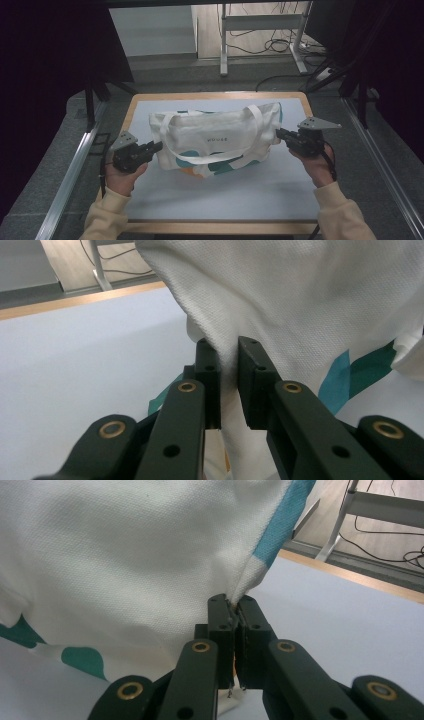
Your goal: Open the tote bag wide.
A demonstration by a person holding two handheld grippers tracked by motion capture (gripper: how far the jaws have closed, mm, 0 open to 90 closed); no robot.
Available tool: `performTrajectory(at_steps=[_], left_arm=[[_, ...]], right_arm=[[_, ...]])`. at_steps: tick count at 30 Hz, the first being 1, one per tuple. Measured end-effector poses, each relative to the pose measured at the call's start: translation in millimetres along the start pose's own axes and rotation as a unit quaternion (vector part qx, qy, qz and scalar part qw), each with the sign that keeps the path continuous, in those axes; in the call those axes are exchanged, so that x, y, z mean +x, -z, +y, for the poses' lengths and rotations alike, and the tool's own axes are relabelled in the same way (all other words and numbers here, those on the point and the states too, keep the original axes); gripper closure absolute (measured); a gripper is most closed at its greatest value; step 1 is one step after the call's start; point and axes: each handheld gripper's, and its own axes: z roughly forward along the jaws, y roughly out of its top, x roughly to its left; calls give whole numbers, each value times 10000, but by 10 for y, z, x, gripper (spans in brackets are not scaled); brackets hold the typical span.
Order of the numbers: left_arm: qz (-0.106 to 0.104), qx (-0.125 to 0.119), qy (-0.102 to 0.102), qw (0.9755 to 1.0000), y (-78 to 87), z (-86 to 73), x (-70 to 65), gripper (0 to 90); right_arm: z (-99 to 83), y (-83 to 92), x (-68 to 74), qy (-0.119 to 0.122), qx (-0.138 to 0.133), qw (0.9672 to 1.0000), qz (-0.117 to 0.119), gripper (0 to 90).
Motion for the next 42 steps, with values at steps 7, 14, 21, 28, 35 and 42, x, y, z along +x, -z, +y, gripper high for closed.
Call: performTrajectory(at_steps=[7,14,21,28,35,42], left_arm=[[26,-31,-69,10000,42,-100,-56,811],[63,-27,-236,9997,61,-205,-125,817],[78,116,-250,9996,13,-323,-135,825],[116,251,-256,9993,-64,-396,-140,834],[116,318,-239,9991,-106,-434,-137,836],[135,389,-263,9988,-146,-483,-137,839]], right_arm=[[-135,51,34,-6,-70,10000,67,856],[-257,58,48,-22,-40,9999,134,857],[-369,-15,67,-21,107,9999,129,857],[-470,-90,83,-71,194,9997,115,857],[-542,-154,84,-125,256,9995,96,857],[-594,-188,87,-164,283,9994,103,857]])
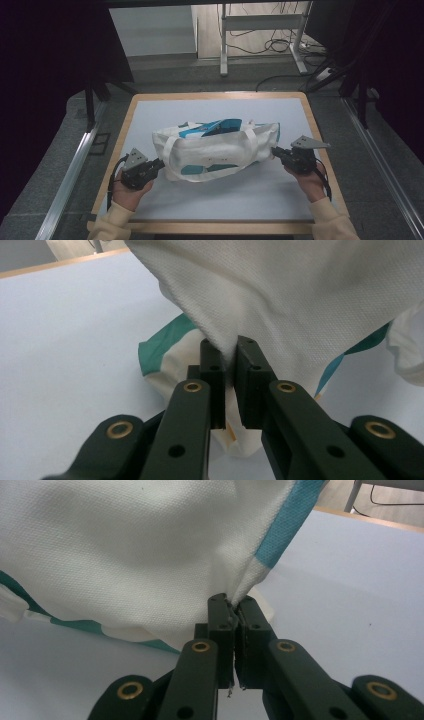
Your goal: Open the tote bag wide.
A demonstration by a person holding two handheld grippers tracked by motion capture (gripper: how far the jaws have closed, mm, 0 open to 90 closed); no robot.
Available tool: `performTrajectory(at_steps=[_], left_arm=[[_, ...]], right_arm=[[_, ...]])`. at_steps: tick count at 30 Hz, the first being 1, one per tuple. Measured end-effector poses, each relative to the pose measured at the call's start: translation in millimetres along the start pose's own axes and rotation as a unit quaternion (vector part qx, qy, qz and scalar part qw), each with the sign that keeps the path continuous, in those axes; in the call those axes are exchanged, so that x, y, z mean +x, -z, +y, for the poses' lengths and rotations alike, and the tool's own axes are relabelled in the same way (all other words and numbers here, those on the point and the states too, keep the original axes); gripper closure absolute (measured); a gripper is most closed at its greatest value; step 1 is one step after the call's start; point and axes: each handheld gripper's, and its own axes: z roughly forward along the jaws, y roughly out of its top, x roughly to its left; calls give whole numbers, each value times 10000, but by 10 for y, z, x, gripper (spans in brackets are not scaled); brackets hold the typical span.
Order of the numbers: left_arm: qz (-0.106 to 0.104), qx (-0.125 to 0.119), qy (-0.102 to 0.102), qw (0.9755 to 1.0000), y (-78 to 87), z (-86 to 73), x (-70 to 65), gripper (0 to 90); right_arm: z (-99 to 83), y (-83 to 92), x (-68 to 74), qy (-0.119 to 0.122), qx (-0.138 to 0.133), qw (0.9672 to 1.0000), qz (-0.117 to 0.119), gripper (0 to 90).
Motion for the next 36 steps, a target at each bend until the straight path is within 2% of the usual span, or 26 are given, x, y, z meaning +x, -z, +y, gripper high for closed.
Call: performTrajectory(at_steps=[4,8,12,16,22,28,31,36], left_arm=[[21,49,-38,10000,-24,-30,-7,842],[71,209,-128,9997,-79,-83,-32,848],[21,214,-42,9998,-90,-94,-3,848],[17,254,-41,9997,-108,-104,7,849],[-2,427,21,9991,-190,-157,41,853],[16,634,-38,9980,-285,-198,31,858],[-5,799,-57,9968,-342,-227,32,860],[5,884,-59,9961,-388,-243,28,860]], right_arm=[[-45,-33,-1,-43,45,10000,13,857],[-94,-79,10,1,157,9999,-36,858],[-118,-94,8,-29,187,9998,-27,858],[-127,-101,11,-12,204,9998,-35,858],[-203,-167,23,31,401,9992,-59,858],[-253,-221,41,74,619,9980,-47,859],[-290,-255,51,171,794,9967,-33,860],[-299,-270,61,214,882,9959,-28,860]])
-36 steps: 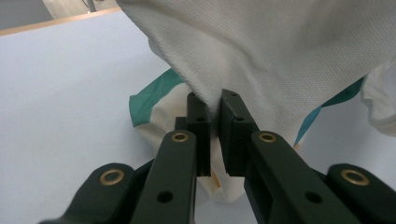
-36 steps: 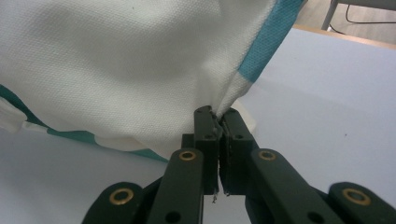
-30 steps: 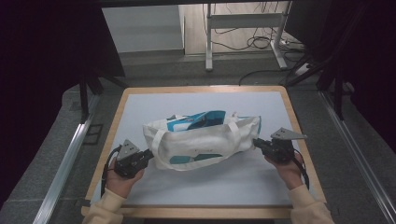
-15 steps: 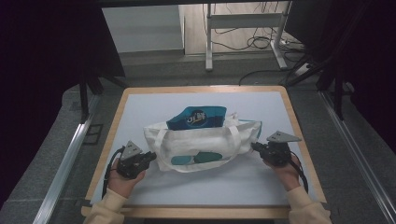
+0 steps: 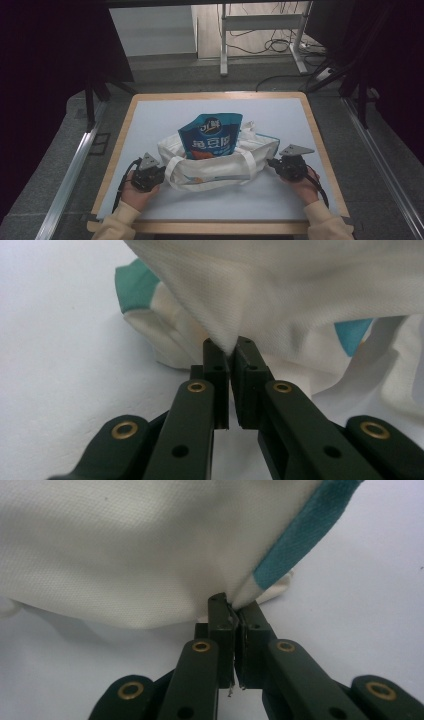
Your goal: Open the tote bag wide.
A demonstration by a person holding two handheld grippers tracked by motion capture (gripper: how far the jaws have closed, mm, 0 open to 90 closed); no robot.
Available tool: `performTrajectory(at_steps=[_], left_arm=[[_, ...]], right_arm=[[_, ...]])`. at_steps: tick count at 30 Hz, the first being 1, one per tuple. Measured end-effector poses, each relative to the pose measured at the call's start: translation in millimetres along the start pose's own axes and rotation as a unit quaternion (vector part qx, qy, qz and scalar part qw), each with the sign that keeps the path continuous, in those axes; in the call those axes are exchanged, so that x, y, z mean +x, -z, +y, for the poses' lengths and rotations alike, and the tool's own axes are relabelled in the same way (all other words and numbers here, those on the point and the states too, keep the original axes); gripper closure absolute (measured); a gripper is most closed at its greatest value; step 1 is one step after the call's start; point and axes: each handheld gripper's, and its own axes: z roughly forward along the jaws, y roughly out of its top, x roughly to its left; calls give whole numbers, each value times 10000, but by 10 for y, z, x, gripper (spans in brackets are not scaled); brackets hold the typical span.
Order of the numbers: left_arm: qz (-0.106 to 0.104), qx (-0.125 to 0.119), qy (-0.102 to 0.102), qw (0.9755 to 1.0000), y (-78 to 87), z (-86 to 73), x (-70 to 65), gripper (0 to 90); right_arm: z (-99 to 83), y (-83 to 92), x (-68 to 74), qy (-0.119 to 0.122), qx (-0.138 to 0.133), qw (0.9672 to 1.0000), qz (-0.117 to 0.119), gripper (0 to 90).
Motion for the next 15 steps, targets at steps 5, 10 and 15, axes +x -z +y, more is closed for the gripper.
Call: performTrajectory(at_steps=[5,10,15], left_arm=[[-27,59,-1,10000,-16,3,18,860],[-26,55,1,10000,-20,2,21,855],[-98,-15,22,9999,9,0,26,829]], right_arm=[[-21,-28,-7,-32,42,10000,22,861],[-25,-26,-10,-64,15,10000,26,852],[-35,-9,-28,-145,-2,9999,34,809]])
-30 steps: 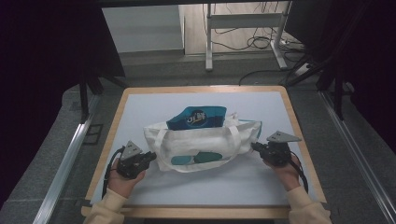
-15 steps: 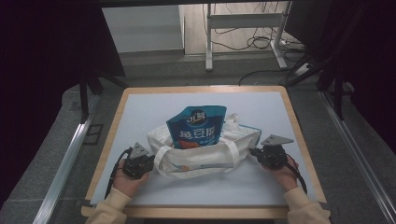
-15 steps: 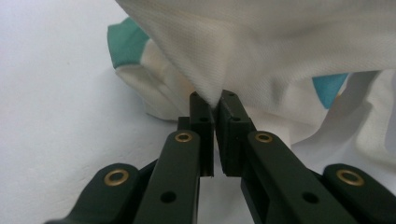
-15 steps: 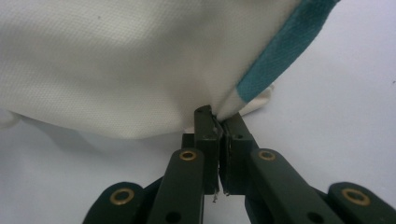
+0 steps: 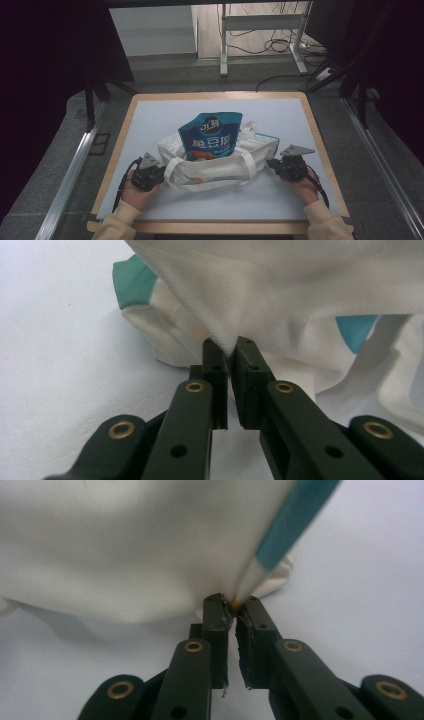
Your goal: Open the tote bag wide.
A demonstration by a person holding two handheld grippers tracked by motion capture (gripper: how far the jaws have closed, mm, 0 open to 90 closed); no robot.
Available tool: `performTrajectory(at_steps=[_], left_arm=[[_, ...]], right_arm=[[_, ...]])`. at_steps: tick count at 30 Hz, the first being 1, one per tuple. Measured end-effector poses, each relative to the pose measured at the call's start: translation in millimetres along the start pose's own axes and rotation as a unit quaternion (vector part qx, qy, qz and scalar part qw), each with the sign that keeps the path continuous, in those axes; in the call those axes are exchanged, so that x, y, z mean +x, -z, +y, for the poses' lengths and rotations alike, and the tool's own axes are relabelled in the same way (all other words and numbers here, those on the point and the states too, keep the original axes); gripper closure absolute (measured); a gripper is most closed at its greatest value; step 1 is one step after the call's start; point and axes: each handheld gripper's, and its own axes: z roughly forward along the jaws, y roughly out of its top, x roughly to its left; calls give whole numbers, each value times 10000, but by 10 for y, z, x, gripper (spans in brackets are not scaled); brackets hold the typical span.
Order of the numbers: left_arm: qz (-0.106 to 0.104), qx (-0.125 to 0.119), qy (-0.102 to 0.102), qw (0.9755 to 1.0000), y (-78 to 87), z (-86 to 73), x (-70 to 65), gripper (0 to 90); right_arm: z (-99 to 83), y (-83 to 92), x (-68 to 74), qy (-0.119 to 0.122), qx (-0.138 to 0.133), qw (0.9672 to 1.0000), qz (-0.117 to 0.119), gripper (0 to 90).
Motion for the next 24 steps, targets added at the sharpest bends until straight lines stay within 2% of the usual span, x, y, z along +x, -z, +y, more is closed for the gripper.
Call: performTrajectory(at_steps=[2,3,4,5,6,7,8,9,10,13,15,18,22,24], left_arm=[[36,15,-14,10000,20,-1,-10,661],[126,-21,-22,9999,35,-1,-24,661],[158,-41,-41,9999,60,3,-34,543],[184,-70,-38,9998,88,12,-42,482],[297,-168,14,9994,148,31,-56,424],[297,-168,14,9994,148,31,-56,390],[322,-223,10,9992,186,38,-57,362],[297,-312,42,9991,224,45,-57,339],[226,-446,87,9987,301,63,-60,328],[153,-525,134,9984,387,80,-65,312],[146,-674,163,9975,494,91,-68,301],[112,-909,275,9954,669,119,-35,297],[-53,-1219,386,9918,870,248,18,352],[-24,-1344,422,9900,950,389,27,386]], right_arm=[[-14,24,-27,-78,-67,9999,19,733],[-14,24,-27,-78,-67,9999,19,733],[-10,61,-31,-106,-128,9998,-67,651],[-7,82,-31,-127,-189,9997,-101,612],[-3,104,-32,-146,-253,9995,-126,577],[-3,104,-32,-146,-253,9995,-126,577],[7,144,-31,-201,-357,9990,-154,517],[12,165,-31,-214,-397,9989,-152,496],[17,189,-29,-251,-447,9986,-161,479],[30,249,-31,-363,-575,9974,-225,461],[65,360,-38,-430,-778,9958,-238,453],[107,446,-40,-450,-911,9945,-269,453],[275,624,-26,-437,-1220,9909,-369,460],[453,714,22,-304,-1393,9893,-320,508]])
